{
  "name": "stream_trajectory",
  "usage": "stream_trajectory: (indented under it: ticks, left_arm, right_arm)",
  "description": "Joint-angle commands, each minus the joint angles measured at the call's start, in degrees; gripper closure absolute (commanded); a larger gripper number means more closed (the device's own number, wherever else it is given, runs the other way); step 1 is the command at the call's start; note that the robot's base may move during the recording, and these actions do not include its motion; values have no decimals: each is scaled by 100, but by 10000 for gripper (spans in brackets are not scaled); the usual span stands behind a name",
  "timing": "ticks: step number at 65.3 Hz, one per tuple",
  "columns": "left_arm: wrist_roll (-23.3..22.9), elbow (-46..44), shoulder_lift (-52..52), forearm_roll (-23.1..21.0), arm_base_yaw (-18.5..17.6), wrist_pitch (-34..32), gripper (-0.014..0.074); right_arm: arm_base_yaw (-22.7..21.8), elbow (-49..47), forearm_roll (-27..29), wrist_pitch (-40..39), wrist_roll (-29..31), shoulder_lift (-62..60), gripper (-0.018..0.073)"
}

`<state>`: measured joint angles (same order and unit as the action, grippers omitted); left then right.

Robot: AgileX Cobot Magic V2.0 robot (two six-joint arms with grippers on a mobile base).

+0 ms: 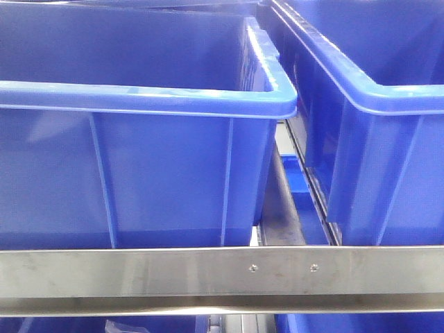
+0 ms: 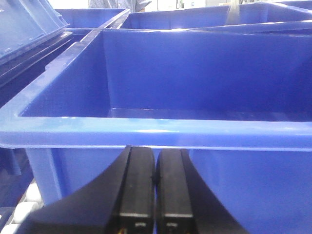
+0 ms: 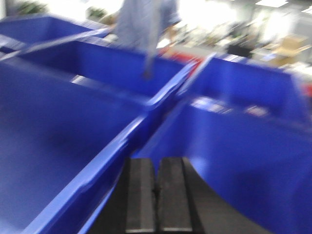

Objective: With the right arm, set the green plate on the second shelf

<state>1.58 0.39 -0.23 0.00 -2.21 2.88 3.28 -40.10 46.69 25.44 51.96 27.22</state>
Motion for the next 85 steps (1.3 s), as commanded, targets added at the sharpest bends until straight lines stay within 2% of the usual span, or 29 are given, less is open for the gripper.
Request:
stream_trajectory:
  ticks: [1,13,22,28,35,43,46,51,58,69,76,85]
  left_arm:
    - [-9,227,-92,0,2,-448,466]
    - [-9,227,-92,0,2,-448,466]
    - [-9,227,-92,0,2,-448,466]
    - [-9,227,-92,0,2,-448,466]
    - [-9,227,-92,0,2,-448,466]
    - [-9,227,-92,0,2,-448,466]
    - [-9,227,-92,0,2,-448,466]
    - [-9,227,-92,0,2,-448,466]
    - [-9,227,-92,0,2,-448,466]
    - [-9,227,-92,0,2,-448,466]
    - [-9,227,-92,0,2,-448,466]
    - [-9,227,-92,0,2,-448,466]
  right_arm:
    - [-42,-202,70,76,56,20,512]
    - [-42,-202,80,336,56,20,512]
    - [-42,-197,702,312,-178,20,512]
    - [-42,-147,629,51,-459,-102,510]
    - [-42,141,-201,-590,-1421,-423,510]
    - [-42,548,-1513,-949,-2511,-785,510]
    - [-42,797,-2218,-1067,-3152,-985,510]
    - [-42,1124,-2859,-1181,-3790,-1206,510]
    - [-42,1558,-3381,-1361,-4363,-1558,510]
    - [-42,2307,-3968,-1866,-4802,-2179,510]
    - [-42,2824,-4233,-2186,-4829,-2477,510]
    - [-42,3476,-4276,-2614,-4829,-2717,510]
